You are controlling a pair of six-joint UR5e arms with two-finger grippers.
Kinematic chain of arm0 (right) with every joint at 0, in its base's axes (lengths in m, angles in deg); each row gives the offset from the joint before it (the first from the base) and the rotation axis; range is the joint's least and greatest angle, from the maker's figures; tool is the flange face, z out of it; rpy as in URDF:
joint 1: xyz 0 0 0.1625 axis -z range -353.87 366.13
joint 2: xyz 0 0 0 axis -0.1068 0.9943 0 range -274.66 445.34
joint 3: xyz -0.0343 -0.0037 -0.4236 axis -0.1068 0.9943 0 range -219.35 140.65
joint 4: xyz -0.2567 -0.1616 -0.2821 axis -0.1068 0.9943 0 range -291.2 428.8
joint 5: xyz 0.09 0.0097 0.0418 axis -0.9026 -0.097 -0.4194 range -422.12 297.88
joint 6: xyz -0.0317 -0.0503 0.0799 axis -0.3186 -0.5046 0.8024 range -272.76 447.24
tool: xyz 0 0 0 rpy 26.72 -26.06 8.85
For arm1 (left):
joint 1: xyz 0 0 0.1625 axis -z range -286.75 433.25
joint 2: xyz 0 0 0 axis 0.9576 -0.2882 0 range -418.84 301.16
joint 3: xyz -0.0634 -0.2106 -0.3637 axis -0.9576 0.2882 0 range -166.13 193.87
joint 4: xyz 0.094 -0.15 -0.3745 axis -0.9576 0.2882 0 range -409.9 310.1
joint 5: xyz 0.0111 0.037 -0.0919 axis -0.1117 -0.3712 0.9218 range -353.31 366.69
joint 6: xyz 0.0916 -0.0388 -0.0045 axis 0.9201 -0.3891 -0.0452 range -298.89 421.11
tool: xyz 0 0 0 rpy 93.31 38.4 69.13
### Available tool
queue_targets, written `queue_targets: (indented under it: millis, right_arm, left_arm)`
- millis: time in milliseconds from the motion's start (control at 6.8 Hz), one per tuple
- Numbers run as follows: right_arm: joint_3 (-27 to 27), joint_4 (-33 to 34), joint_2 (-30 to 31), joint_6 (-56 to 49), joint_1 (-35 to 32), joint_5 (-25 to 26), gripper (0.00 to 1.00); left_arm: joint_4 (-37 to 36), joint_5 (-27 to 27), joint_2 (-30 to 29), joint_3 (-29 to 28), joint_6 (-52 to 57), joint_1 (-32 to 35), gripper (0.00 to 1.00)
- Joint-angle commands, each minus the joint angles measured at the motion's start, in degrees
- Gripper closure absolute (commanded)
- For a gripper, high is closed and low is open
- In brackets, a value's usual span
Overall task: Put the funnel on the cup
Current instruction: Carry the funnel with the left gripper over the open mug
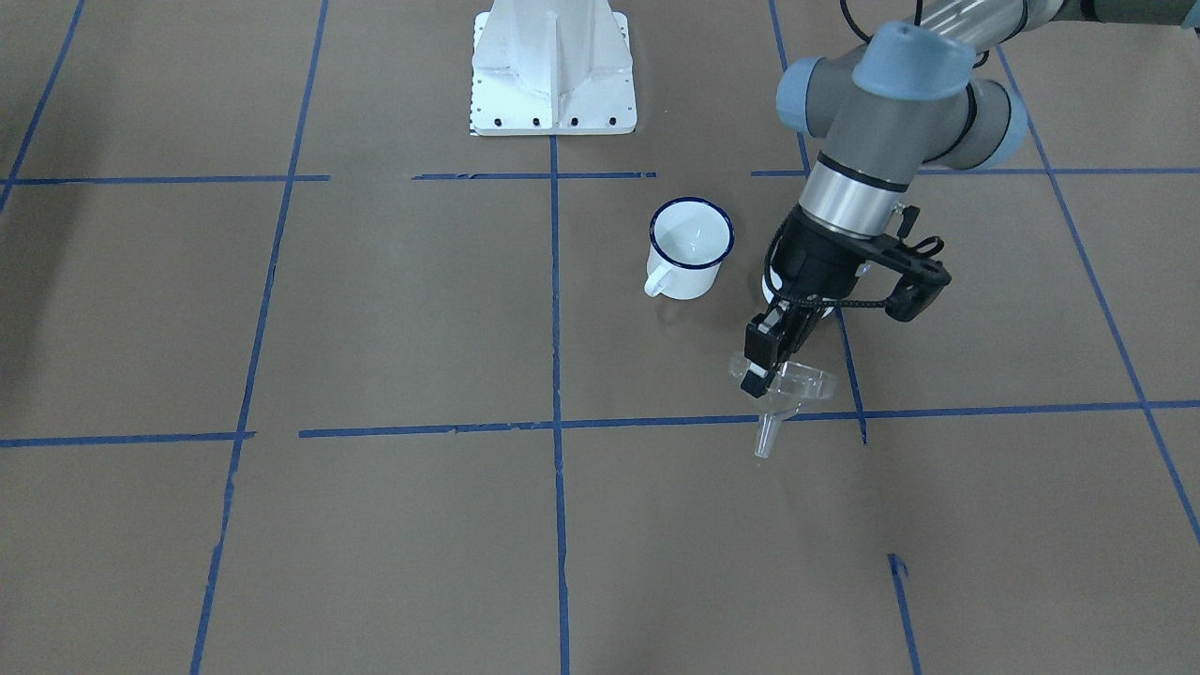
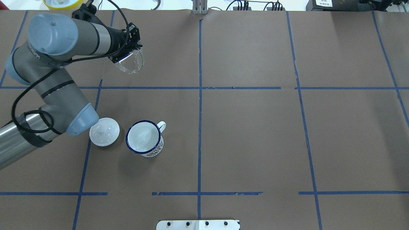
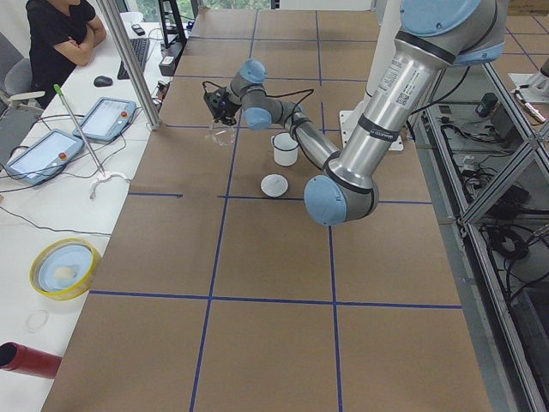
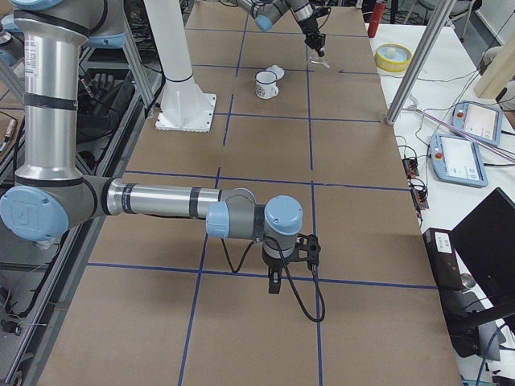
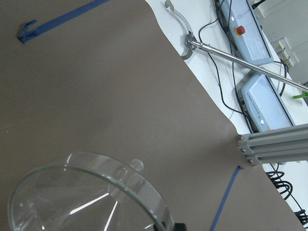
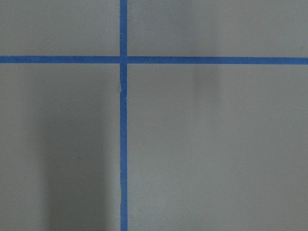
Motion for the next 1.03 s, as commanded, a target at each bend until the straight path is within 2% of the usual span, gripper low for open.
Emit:
queue_targets:
  millis: [0, 147, 294, 588, 882]
  right_arm:
    - [0.0, 0.0, 0.0, 0.0, 0.0, 0.0, 0.0]
    - [0.0, 0.0, 0.0, 0.0, 0.0, 0.0, 0.0]
    - [0.0, 0.0, 0.0, 0.0, 0.0, 0.0, 0.0]
    - [0.0, 0.0, 0.0, 0.0, 0.0, 0.0, 0.0]
    - [0.0, 0.0, 0.0, 0.0, 0.0, 0.0, 0.0]
  left_arm:
    - [-19.53, 5.23, -0.09, 13.17, 4.63, 0.4, 1.0]
    - [-27.53, 7.61, -0.88, 15.83, 7.26, 0.22, 1.0]
    - [-32.31, 8.77, -1.41, 16.98, 9.37, -3.09, 1.0]
    - [-44.07, 8.26, -4.82, 16.91, 16.29, -12.38, 1.0]
    - [-51.56, 8.08, -8.25, 16.38, 24.37, -14.8, 1.0]
